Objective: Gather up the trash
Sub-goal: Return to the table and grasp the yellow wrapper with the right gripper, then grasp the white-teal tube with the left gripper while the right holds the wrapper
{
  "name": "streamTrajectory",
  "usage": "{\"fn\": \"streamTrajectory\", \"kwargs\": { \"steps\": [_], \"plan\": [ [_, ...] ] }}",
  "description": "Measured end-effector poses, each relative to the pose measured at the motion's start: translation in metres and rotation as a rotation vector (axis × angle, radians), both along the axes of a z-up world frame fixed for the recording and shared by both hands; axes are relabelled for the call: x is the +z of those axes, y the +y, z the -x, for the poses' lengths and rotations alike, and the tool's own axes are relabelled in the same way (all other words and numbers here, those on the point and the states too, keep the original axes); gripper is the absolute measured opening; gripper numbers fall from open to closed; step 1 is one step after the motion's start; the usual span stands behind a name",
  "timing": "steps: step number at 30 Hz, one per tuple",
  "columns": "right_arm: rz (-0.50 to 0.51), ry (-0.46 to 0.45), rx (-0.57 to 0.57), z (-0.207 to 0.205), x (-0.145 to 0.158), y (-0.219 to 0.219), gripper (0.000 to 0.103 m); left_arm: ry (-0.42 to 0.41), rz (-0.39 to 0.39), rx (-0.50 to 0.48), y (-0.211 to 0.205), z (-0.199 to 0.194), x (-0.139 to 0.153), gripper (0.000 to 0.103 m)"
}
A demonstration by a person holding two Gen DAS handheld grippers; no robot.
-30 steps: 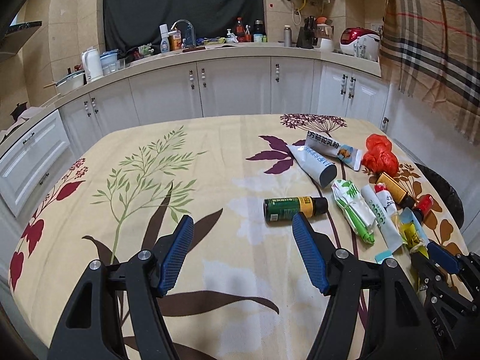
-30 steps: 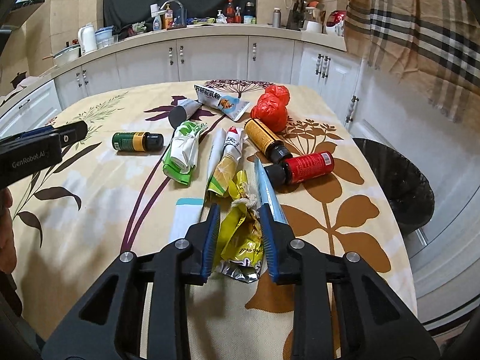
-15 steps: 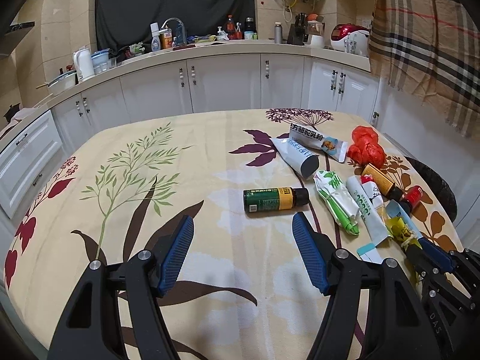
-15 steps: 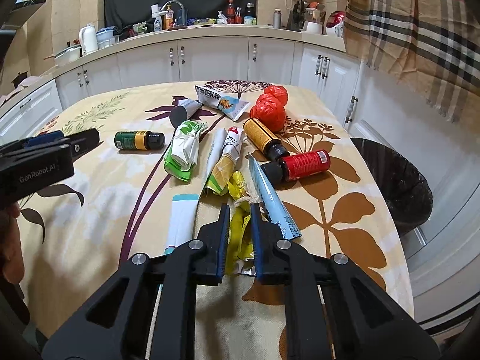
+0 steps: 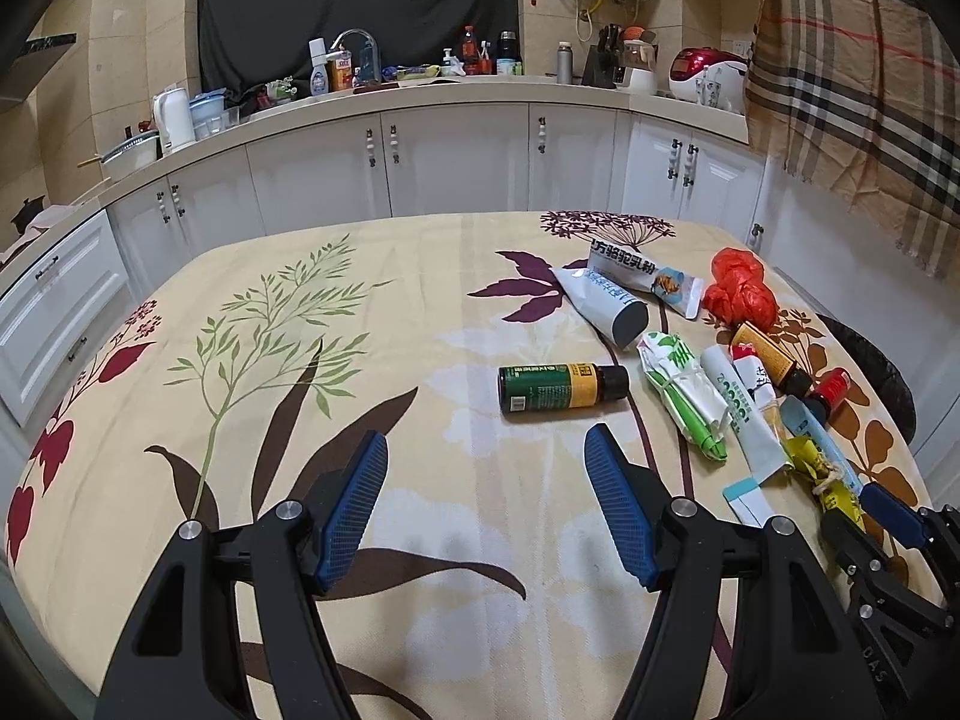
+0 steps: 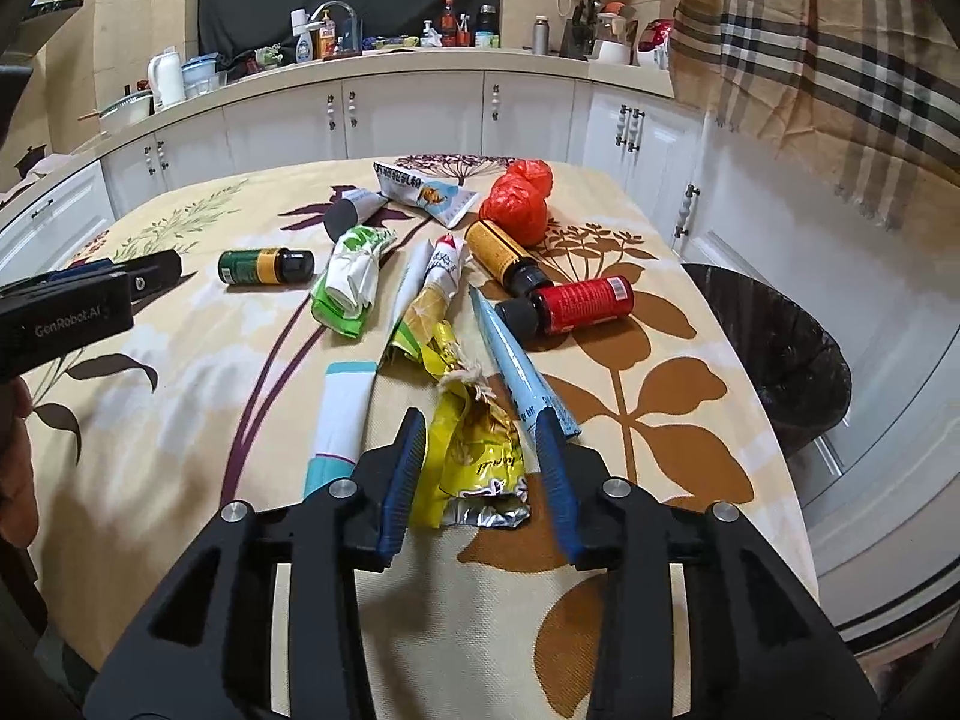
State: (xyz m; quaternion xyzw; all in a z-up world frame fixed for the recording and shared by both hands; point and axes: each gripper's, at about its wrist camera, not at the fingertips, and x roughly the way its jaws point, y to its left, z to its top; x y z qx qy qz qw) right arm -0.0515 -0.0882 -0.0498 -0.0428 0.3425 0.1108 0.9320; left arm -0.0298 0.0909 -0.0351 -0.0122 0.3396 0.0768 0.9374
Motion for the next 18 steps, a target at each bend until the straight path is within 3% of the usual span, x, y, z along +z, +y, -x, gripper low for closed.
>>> {"fn": "streamTrajectory", "kwargs": {
  "steps": [4,8,18],
  "plan": [
    [0.010,0.018,0.007,-0.001,-0.005,0.002,0.035,0.003,0.007,-0.011,-0.003,0.001,-0.001,0.066],
    [0.012,-0.003,0.015,0.003,-0.002,0.003,0.030,0.004,0.011,-0.025,-0.009,0.003,-0.001,0.066],
    [-0.028,-0.065,-0.006,0.010,0.015,-0.012,0.030,0.011,0.014,-0.091,-0.040,0.007,-0.001,0.066]
  ]
}}
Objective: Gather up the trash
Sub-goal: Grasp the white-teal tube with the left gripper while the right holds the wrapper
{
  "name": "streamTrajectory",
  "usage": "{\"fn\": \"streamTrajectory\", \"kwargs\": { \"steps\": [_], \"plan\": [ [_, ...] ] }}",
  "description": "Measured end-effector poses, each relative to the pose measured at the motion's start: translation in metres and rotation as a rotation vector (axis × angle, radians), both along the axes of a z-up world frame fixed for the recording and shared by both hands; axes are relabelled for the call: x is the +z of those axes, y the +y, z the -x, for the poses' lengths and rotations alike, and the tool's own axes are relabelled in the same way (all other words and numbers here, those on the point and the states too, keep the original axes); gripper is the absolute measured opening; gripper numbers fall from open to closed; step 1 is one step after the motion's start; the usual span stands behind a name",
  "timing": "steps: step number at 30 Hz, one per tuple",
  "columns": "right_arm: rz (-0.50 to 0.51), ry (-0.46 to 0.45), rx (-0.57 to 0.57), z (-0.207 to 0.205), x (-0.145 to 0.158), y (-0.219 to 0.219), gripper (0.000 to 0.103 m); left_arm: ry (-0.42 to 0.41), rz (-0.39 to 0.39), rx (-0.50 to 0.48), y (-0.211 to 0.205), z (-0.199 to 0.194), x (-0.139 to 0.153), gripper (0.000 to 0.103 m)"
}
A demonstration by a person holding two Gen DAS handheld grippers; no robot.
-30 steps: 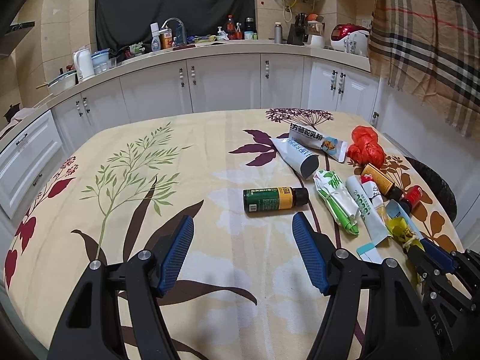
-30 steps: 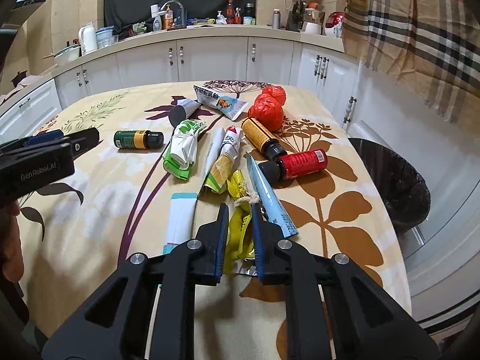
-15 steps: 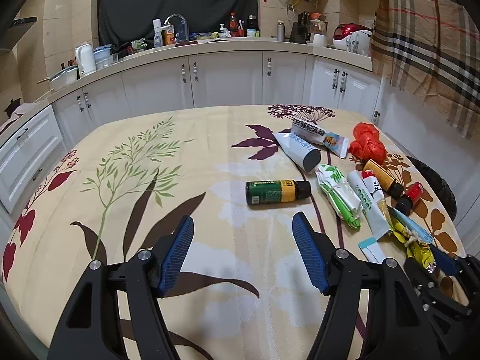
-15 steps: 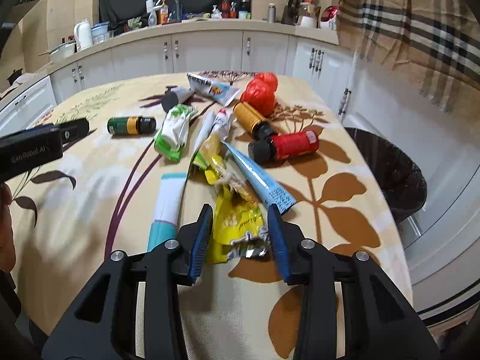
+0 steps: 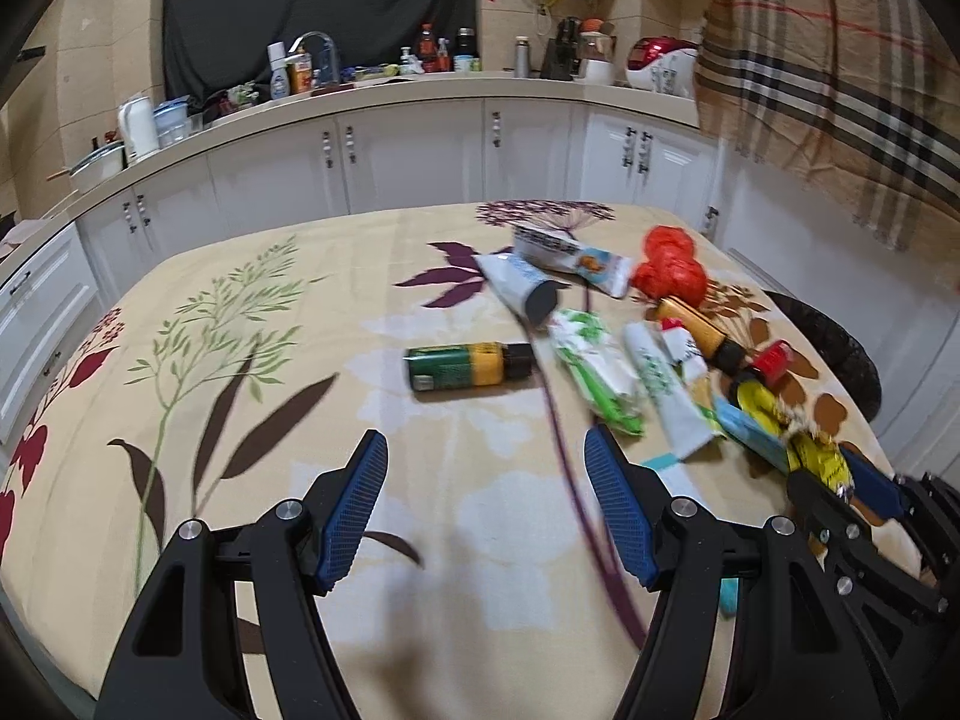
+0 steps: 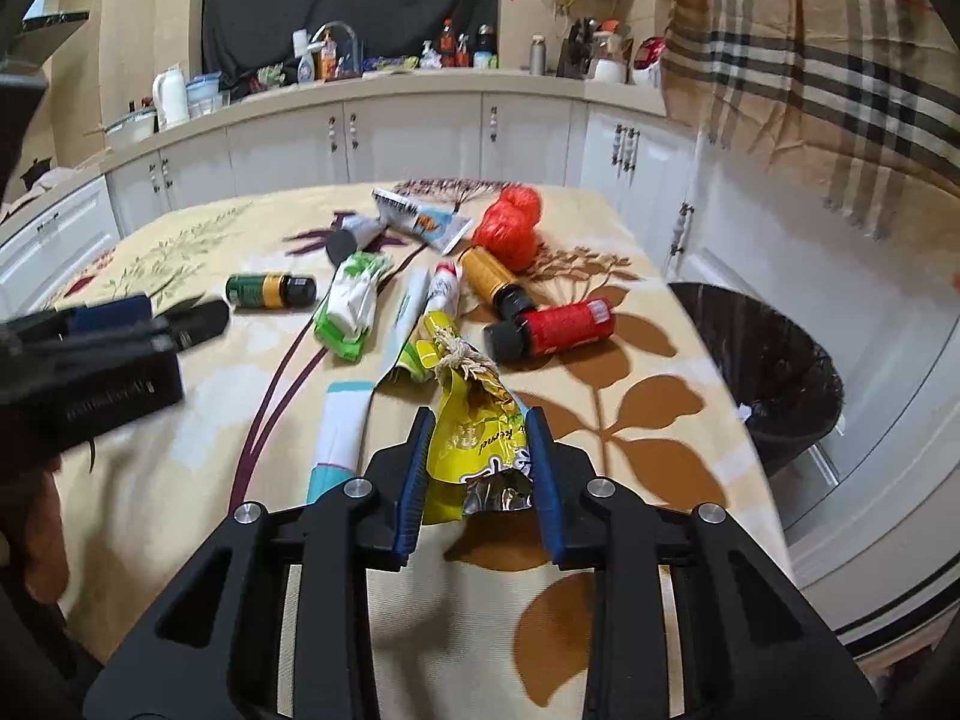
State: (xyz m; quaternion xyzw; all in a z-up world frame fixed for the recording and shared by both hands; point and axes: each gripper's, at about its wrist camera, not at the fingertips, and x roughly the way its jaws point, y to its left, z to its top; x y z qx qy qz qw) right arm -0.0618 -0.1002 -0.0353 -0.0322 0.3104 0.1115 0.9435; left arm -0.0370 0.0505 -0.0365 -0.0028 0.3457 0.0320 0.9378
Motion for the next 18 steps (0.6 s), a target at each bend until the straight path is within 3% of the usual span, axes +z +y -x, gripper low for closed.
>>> {"fn": "streamTrajectory", "kwargs": {
  "steps": [8,16,18],
  "plan": [
    [-0.035,-0.031,-0.068,0.004,0.003,-0.030,0.030,0.020,-0.012,-0.075,-0.041,0.003,-0.007,0.066],
    [-0.076,-0.033,-0.119,0.007,-0.001,-0.056,0.030,0.098,-0.011,-0.141,-0.070,0.001,-0.028,0.066],
    [-0.087,-0.031,-0.129,0.008,-0.002,-0.062,0.030,0.132,-0.009,-0.151,-0.074,0.000,-0.036,0.057]
  ]
}}
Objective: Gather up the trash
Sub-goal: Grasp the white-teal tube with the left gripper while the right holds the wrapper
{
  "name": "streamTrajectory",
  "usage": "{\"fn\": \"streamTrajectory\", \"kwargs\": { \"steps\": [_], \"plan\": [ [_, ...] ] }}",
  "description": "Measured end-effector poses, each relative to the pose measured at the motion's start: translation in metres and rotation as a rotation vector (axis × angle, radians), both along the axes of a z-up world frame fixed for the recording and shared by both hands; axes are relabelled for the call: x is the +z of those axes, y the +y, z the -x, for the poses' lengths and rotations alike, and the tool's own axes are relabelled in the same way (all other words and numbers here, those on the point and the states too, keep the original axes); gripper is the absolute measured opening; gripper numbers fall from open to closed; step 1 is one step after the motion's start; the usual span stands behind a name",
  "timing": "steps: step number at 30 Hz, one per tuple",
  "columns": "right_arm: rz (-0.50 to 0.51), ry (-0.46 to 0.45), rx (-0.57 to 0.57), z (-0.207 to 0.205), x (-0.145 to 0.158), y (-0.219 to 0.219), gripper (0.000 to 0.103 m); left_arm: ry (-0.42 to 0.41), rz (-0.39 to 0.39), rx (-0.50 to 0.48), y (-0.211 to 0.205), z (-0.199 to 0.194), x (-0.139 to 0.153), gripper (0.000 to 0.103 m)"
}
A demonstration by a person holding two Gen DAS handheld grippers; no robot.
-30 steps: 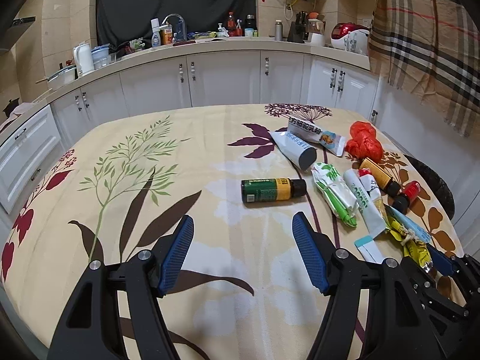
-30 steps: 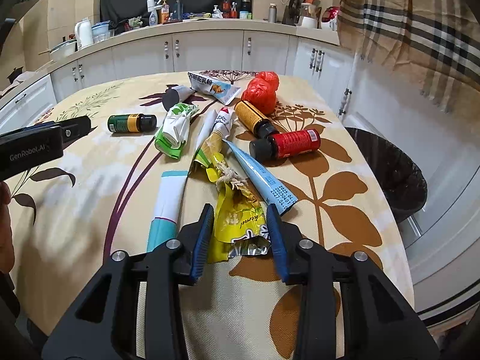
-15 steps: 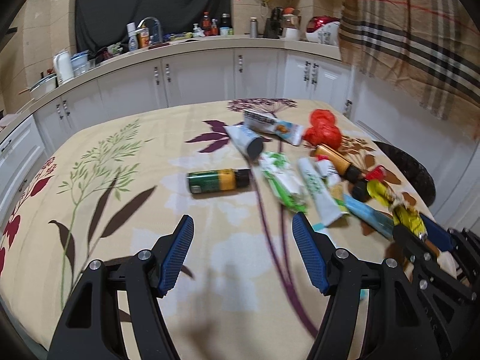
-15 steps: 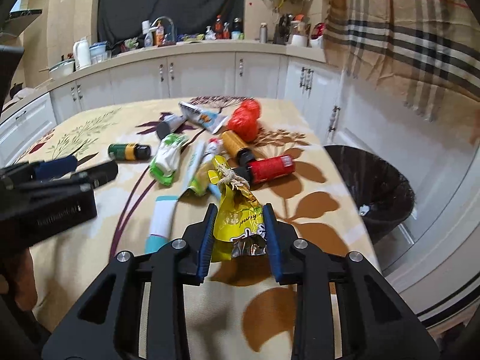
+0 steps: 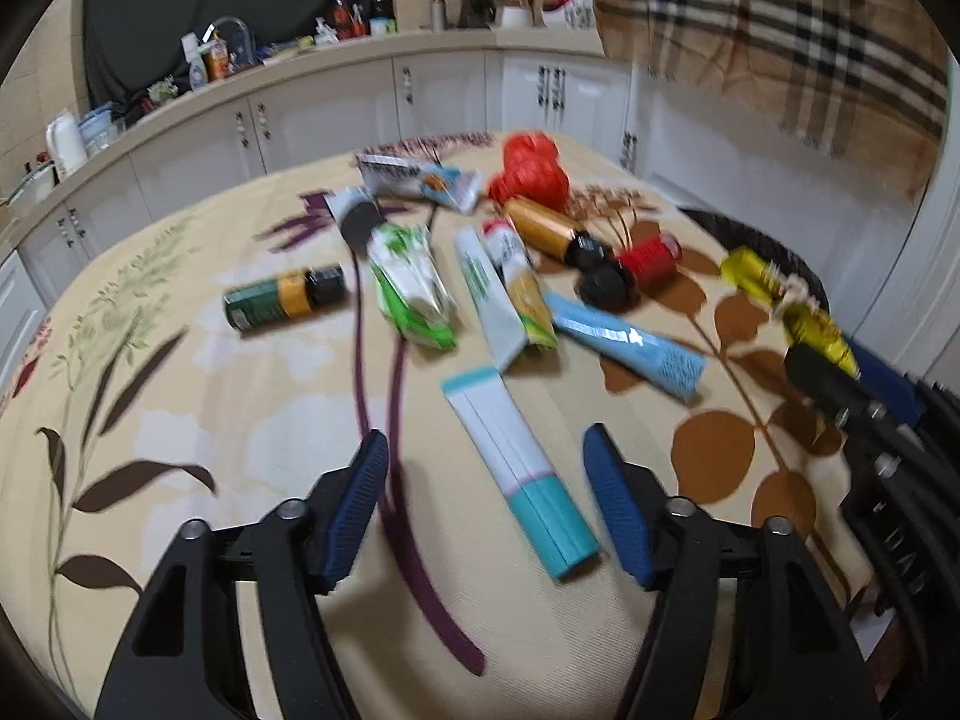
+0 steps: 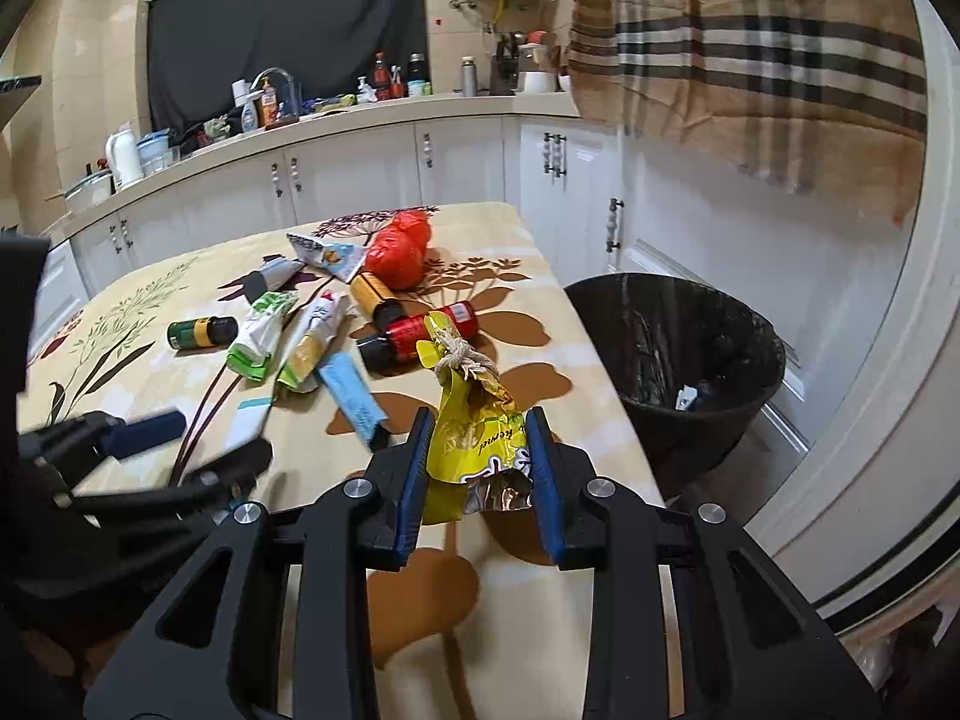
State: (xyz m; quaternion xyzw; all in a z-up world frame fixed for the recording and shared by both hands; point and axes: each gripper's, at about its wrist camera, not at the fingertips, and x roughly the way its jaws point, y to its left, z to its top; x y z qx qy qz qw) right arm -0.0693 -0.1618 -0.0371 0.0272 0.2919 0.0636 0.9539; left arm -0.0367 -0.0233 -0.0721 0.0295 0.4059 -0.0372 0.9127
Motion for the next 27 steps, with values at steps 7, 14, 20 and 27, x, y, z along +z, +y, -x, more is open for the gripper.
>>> {"fn": "streamTrajectory", "kwargs": {
  "steps": [7,14,20,27],
  "plan": [
    [-0.017,-0.010,-0.005,0.001,0.002,-0.006,0.030,-0.032,-0.034,-0.020,0.000,0.012,0.000,0.019],
    [-0.019,-0.016,0.000,0.002,0.003,-0.003,0.030,-0.049,-0.007,-0.022,0.010,0.017,0.006,0.011],
    [-0.016,-0.038,-0.007,0.003,0.011,-0.004,0.030,-0.147,-0.032,-0.036,0.007,0.028,0.026,0.011],
    [-0.005,-0.074,-0.044,-0.007,0.026,-0.018,0.030,-0.201,0.012,-0.072,-0.002,0.012,0.053,0.011]
  ]
}}
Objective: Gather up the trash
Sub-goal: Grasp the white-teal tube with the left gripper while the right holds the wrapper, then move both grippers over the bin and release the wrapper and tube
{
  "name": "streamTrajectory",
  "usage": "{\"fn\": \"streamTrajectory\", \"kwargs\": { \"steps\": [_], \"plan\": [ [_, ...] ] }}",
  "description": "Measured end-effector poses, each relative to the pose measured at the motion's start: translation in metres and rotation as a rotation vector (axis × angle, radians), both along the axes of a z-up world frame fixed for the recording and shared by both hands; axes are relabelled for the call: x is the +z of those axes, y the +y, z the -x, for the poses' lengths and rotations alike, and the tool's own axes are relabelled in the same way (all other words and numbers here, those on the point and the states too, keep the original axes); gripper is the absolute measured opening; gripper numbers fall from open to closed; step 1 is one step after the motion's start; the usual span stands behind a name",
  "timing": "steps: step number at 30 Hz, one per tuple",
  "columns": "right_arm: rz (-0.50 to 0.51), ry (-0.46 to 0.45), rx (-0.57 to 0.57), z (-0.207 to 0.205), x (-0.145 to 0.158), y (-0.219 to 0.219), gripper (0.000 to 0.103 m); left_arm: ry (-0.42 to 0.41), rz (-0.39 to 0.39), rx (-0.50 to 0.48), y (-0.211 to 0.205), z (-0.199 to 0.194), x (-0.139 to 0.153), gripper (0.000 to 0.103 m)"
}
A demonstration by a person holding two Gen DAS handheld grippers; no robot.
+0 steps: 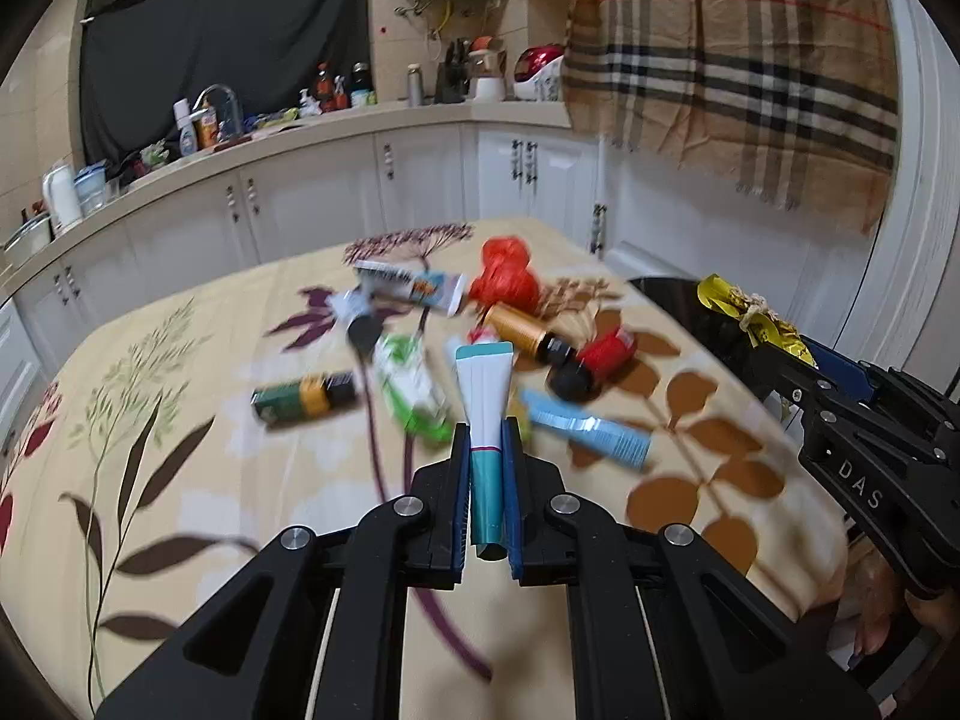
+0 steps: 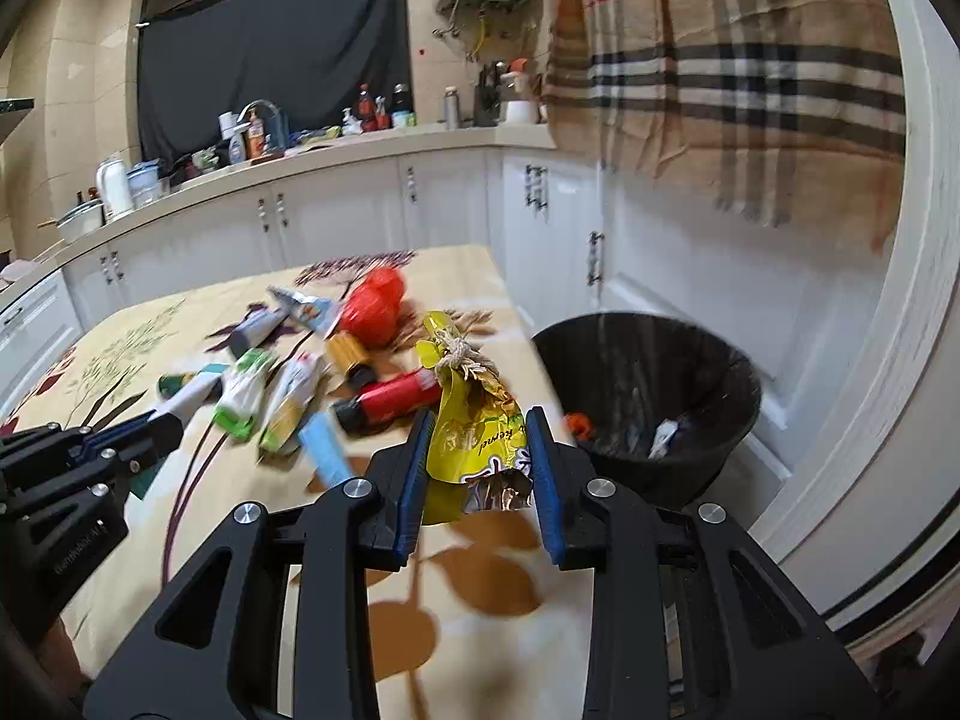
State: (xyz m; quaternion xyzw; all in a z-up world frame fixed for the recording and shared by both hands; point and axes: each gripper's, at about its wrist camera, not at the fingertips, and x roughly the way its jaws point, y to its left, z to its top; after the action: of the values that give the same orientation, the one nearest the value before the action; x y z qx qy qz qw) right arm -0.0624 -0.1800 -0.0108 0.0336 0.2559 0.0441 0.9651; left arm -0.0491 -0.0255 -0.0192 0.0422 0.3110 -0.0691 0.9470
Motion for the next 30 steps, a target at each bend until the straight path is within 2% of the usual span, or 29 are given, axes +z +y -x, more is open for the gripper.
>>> {"fn": "streamTrajectory", "kwargs": {
  "steps": [4,7,15,23,30],
  "plan": [
    [0.022,-0.035,-0.046,-0.016,0.012,-0.018,0.030,-0.030,0.030,-0.027,-0.012,-0.019,0.015,0.011],
    [0.039,-0.057,-0.084,-0.029,0.018,-0.032,0.030,-0.082,0.017,-0.053,-0.028,-0.038,0.028,0.011],
    [0.064,-0.077,-0.185,-0.078,0.026,-0.070,0.030,-0.100,0.024,-0.123,-0.070,-0.093,0.040,0.011],
    [0.060,-0.037,-0.255,-0.122,0.016,-0.099,0.030,-0.077,-0.012,-0.180,-0.122,-0.150,0.032,0.011],
    [0.053,0.001,-0.295,-0.151,0.000,-0.117,0.030,-0.051,-0.037,-0.204,-0.150,-0.179,0.019,0.011]
  ]
}}
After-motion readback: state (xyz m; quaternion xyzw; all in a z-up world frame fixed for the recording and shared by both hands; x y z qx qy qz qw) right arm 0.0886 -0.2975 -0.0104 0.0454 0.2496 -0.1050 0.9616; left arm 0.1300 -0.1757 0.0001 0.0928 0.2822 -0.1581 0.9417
